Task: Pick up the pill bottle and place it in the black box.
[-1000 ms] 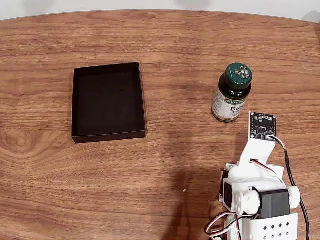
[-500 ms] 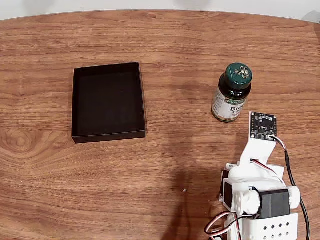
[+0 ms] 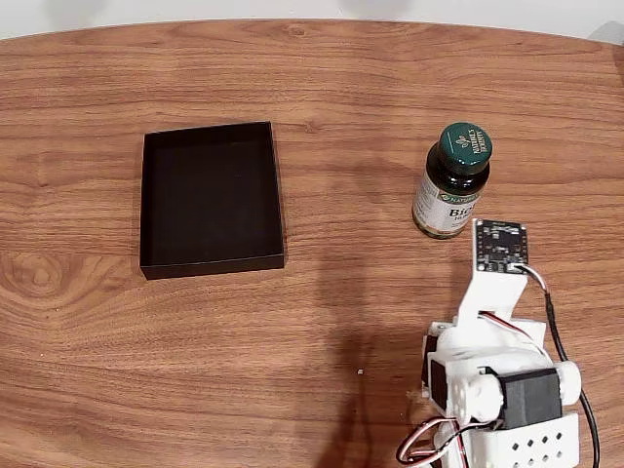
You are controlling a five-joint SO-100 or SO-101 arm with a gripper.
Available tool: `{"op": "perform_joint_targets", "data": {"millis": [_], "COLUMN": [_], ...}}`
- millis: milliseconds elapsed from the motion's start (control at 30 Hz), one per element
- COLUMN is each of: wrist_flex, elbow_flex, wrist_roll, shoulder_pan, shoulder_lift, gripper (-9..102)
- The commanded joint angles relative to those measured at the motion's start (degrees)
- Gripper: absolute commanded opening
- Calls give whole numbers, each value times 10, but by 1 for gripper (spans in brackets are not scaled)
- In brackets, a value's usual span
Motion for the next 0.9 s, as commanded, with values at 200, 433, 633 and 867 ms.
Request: {"op": "perform_joint_targets", "data": {"millis": [200,433,633,867], "wrist_flex": [39,-164,-314,-444], "elbow_flex": [-8,-8,-8,-8], "wrist_roll": [120,128,152,184], "shoulder_pan": [-2,14,9,3], "shoulder_lift": [-30,-120,-178,-251], "gripper": [3,7,25,41]}}
